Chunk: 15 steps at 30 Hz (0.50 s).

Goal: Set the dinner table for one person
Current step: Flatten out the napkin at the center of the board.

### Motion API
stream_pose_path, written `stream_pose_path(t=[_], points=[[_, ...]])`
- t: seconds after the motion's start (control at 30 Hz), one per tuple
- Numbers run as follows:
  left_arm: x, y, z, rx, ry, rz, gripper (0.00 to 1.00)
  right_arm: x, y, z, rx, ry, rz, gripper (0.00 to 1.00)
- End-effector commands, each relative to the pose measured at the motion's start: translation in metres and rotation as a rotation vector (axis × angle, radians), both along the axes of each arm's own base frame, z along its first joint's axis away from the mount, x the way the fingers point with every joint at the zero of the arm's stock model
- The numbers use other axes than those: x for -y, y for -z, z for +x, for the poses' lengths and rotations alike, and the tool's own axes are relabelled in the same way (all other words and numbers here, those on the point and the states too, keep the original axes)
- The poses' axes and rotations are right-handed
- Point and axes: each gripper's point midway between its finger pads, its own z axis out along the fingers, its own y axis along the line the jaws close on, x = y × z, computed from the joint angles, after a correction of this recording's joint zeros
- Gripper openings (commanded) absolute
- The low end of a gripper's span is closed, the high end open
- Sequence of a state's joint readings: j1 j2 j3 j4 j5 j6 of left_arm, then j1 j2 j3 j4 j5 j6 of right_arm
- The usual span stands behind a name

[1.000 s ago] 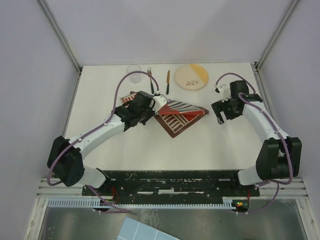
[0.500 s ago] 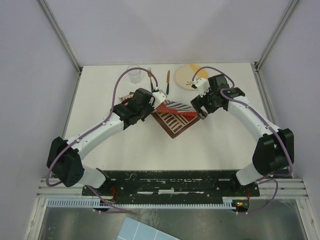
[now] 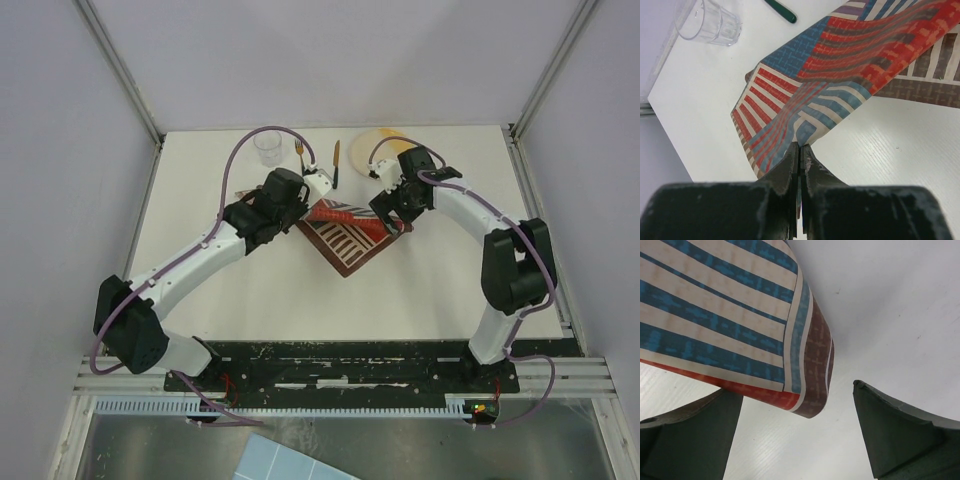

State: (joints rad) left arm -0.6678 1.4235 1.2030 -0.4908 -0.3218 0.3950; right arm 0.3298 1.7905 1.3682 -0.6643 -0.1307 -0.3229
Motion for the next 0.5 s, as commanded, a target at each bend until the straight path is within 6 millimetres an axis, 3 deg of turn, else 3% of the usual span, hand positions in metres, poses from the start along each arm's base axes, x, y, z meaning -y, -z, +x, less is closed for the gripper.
stream_pose_path(t=[0.0,0.2,0.4,0.47], points=[[-0.001,-0.049,0.013,0.123,-0.01,-0.037,0.03,-0.029,-0.02,0.02,0.082,-0.044,0.071,0.99],[-0.002,-0.067,0.011,0.144,-0.016,-0.056,0.03,-0.055,-0.002,0.025,0.007,-0.079,0.105,0.99],[-0.008,-0.074,0.006,0.157,-0.021,-0.058,0.03,-0.076,-0.002,0.029,0.007,-0.113,0.119,1.0],[-0.009,-0.074,0.005,0.159,-0.022,-0.057,0.03,-0.081,-0.005,0.03,0.011,-0.122,0.122,0.9]])
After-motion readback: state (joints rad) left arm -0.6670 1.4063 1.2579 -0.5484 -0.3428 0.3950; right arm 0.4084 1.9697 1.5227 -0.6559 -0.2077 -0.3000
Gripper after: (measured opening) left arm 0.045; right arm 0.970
